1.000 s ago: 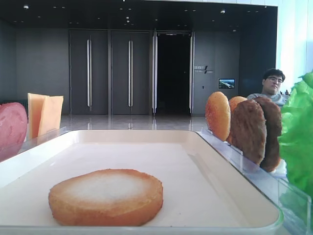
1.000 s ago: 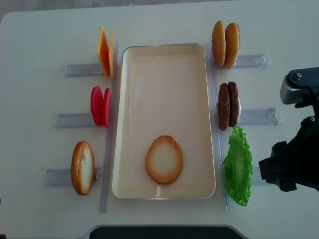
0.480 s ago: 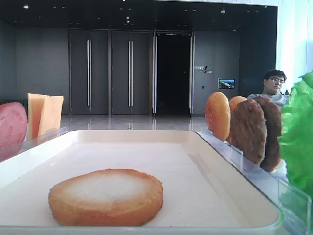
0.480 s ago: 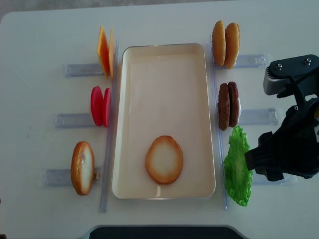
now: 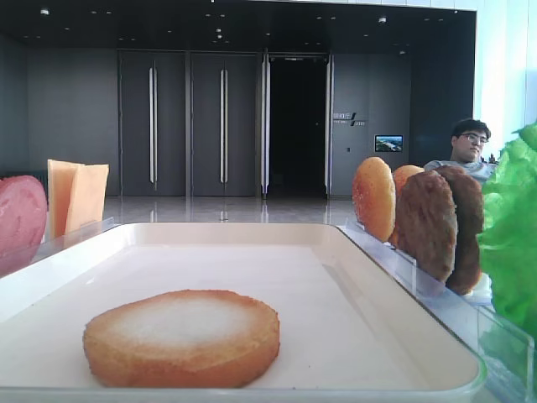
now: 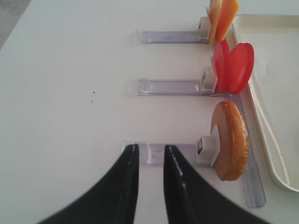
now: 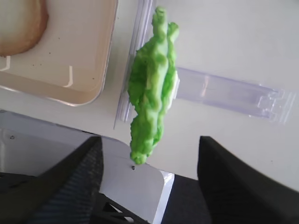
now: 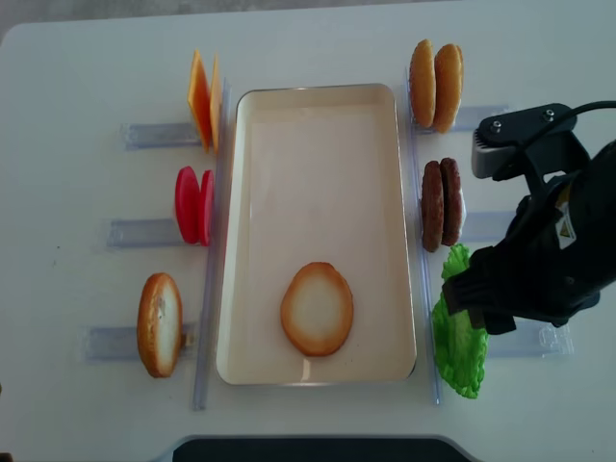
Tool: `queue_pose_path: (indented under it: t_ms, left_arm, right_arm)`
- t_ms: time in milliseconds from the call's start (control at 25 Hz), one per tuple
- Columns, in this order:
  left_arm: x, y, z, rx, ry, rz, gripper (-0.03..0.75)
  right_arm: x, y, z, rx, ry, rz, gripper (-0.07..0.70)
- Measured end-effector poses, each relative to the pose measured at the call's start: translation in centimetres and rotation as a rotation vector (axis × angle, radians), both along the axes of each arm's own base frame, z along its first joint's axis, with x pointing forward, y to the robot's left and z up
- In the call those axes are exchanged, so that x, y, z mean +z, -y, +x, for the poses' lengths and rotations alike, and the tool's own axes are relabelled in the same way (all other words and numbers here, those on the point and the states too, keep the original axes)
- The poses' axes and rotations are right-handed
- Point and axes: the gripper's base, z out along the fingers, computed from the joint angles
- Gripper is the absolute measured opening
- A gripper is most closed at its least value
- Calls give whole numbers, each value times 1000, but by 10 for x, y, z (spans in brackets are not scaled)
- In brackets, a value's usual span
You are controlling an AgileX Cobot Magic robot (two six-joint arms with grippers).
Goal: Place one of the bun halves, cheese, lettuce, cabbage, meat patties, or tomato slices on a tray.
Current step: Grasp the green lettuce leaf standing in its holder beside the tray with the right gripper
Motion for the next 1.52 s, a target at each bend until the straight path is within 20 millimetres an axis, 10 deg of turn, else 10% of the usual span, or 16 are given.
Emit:
queue_pose_path:
  t_ms: [1520]
  left_arm:
    - [0,0,0,0,0,0,140]
  right_arm:
    - [-10,-14,14,42,39,44,424]
